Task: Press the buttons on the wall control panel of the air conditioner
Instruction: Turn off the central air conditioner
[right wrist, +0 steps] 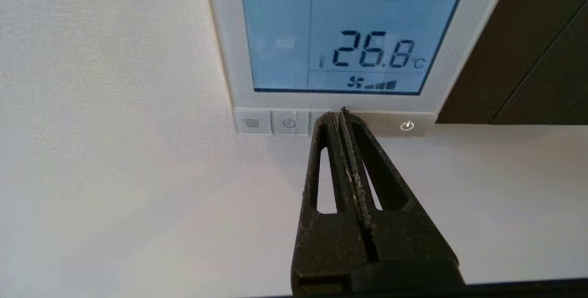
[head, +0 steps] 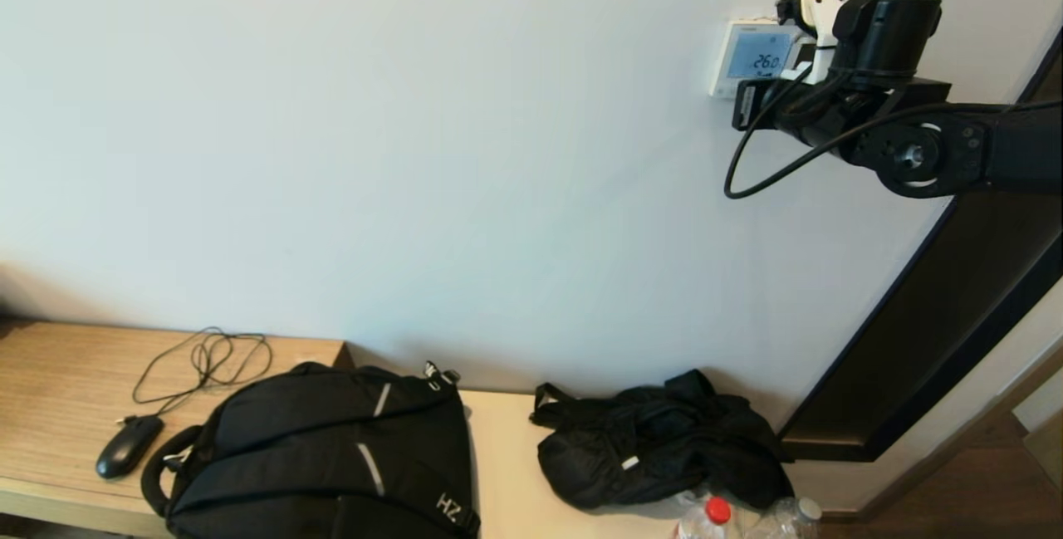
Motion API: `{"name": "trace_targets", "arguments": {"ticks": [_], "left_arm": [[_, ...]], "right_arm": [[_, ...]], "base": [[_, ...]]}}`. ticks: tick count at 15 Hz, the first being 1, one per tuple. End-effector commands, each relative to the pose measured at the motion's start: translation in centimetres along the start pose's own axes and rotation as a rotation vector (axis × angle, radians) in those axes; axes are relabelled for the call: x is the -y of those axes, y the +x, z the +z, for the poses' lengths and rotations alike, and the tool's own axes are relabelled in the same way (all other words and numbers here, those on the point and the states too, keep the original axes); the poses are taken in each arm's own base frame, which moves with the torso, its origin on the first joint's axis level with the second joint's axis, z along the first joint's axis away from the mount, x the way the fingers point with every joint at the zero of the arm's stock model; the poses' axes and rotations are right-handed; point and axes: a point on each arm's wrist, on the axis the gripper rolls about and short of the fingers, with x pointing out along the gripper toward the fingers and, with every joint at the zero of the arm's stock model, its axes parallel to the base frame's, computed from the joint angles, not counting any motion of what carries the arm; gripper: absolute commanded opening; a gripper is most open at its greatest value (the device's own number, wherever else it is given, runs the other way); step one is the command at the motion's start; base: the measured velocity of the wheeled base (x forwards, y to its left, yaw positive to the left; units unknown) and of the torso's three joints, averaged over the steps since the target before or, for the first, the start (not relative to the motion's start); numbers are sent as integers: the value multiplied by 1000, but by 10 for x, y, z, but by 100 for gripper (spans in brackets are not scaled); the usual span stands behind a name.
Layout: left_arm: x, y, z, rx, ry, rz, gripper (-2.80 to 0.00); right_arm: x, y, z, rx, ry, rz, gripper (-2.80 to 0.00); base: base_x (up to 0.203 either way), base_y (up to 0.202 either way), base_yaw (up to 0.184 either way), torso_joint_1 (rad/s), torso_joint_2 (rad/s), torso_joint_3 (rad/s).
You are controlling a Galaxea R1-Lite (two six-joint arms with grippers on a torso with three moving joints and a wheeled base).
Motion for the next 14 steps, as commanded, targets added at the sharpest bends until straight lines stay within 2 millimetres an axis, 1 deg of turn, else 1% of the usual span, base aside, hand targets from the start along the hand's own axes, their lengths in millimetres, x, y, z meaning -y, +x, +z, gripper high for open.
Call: {"name": "trace_targets", "arguments": {"ticks": [1, 4, 8, 10, 14], "left_arm": [[0, 0, 0, 1, 0, 0, -280], [0, 0, 0, 1, -1, 0, -280], [0, 0, 0, 1, -1, 0, -280], [0, 0, 0, 0, 0, 0, -280], [0, 0, 0, 0, 0, 0, -280]], "right_arm": [[2, -9, 11, 22, 5, -7, -280], [5, -19, 17, 23, 5, -10, -280], [11, -41, 26, 24, 8, -11, -280], [14, -50, 26, 17, 8, -13, -280], [24, -50, 21, -7, 2, -39, -280]], "base": [[0, 0, 0, 0, 0, 0], [0, 0, 0, 0, 0, 0], [0, 0, 0, 0, 0, 0], [0, 0, 0, 0, 0, 0], [0, 0, 0, 0, 0, 0]]}}
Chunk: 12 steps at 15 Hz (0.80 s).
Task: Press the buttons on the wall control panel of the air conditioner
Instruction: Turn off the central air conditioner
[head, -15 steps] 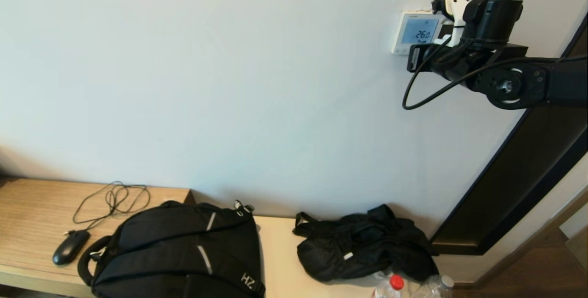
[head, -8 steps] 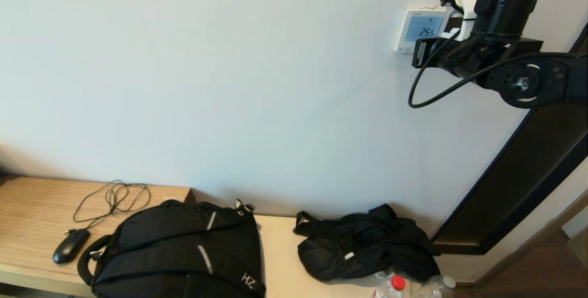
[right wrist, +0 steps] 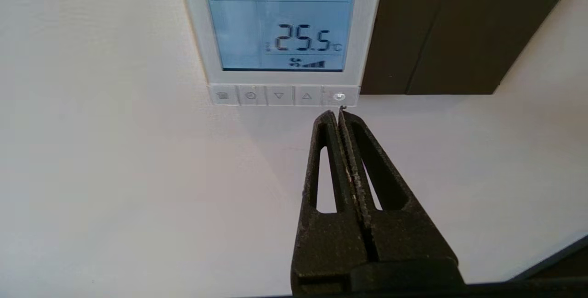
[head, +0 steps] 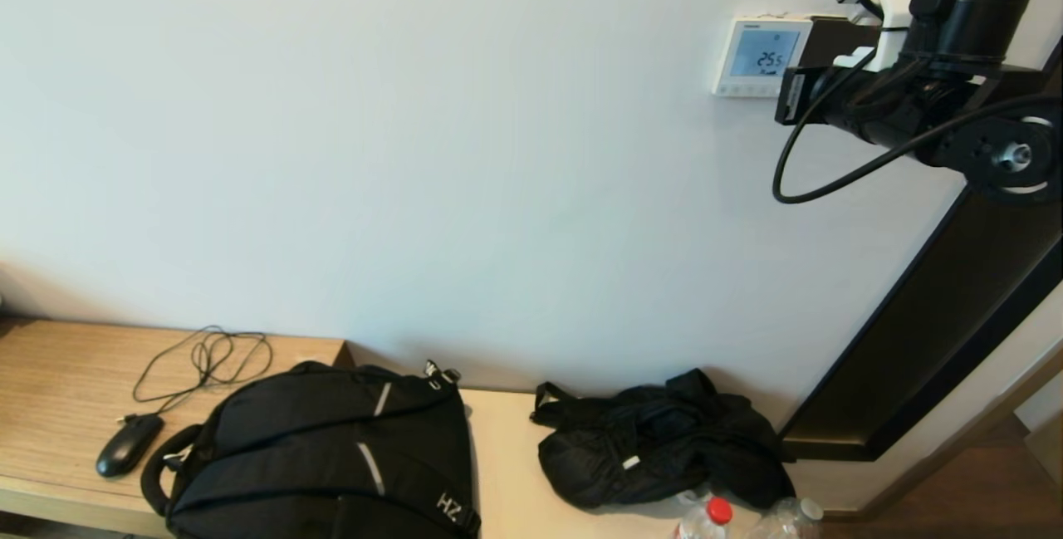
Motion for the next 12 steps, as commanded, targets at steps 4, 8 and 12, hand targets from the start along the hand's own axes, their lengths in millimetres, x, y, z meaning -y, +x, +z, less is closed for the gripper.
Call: {"name": "trace_targets", "arguments": {"ticks": [4, 8, 12], "left_arm": [[0, 0, 0, 1, 1, 1, -280], [0, 0, 0, -1, 0, 1, -280], [0, 0, 0, 1, 0, 1, -280]], "right_arm": [[17, 6, -11, -32, -12, -48, -280], [16, 16, -22, -53, -15, -47, -280], [16, 24, -25, -56, -16, -48, -280]], "base": [[0, 0, 0, 0, 0, 0], [0, 0, 0, 0, 0, 0], [0, 0, 0, 0, 0, 0]]}}
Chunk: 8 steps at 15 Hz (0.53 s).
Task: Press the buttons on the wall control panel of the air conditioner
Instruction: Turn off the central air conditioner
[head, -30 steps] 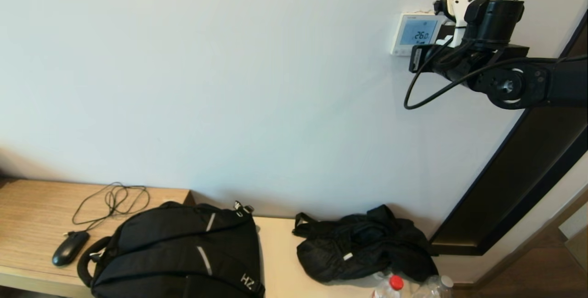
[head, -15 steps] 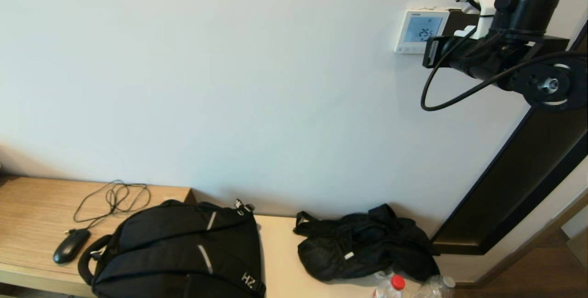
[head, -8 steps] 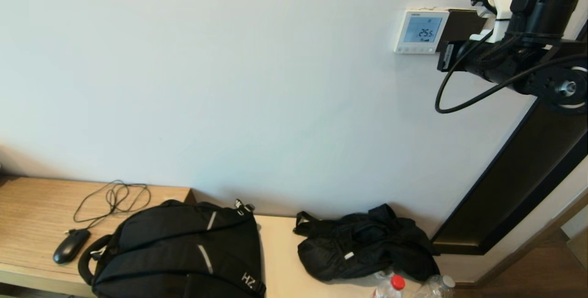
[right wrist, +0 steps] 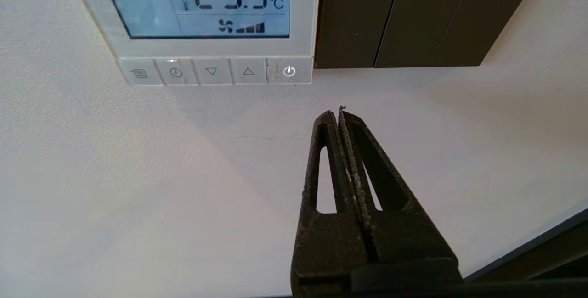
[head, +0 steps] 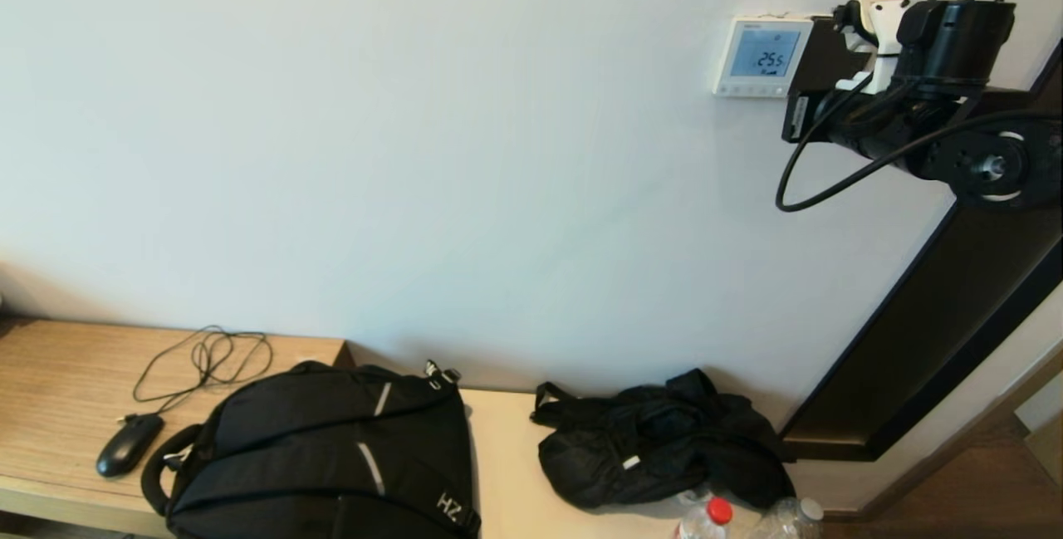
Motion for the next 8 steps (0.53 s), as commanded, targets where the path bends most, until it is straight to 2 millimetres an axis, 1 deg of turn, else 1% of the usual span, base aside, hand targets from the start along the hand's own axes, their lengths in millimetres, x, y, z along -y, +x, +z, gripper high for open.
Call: {"name": "trace_targets", "arguments": {"ticks": [1, 8], "left_arm": [[0, 0, 0, 1, 1, 1, -280], [0, 0, 0, 1, 1, 1, -280]], "right_arm": [[-2, 7, -2, 1, 0, -1, -280], [-5, 15, -3, 7, 1, 3, -280]], "base": [[0, 0, 0, 0, 0, 0], [0, 0, 0, 0, 0, 0]]}}
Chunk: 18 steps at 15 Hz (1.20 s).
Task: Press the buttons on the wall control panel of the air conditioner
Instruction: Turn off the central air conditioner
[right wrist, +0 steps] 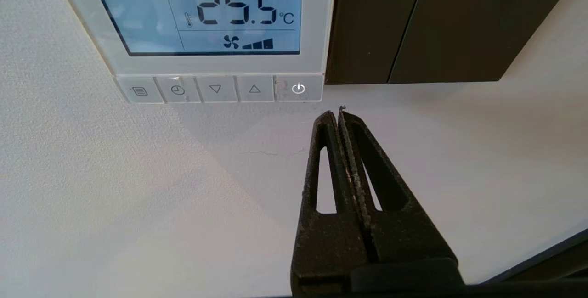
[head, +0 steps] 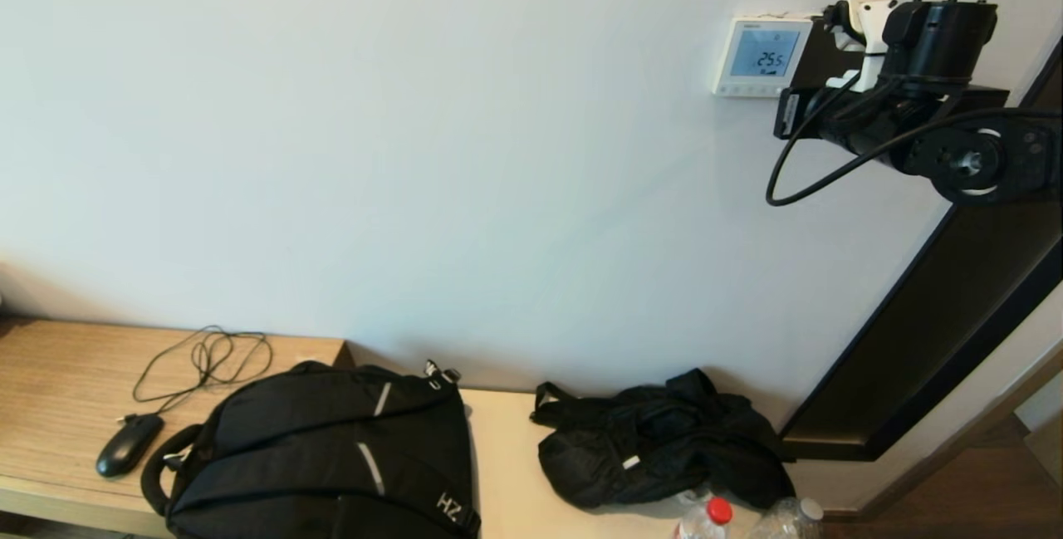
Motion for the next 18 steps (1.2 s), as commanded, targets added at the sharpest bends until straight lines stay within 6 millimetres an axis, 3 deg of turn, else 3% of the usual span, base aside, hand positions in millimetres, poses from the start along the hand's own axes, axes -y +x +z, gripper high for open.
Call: {"name": "trace_targets", "arguments": {"ticks": [1, 18], "left_arm": [[0, 0, 0, 1, 0, 1, -280], [0, 0, 0, 1, 0, 1, -280]], "right_arm": [[-2, 4, -2, 1, 0, 2, -280], [-6, 12, -1, 10, 2, 7, -280]], "base": [[0, 0, 0, 0, 0, 0], [0, 0, 0, 0, 0, 0]]}}
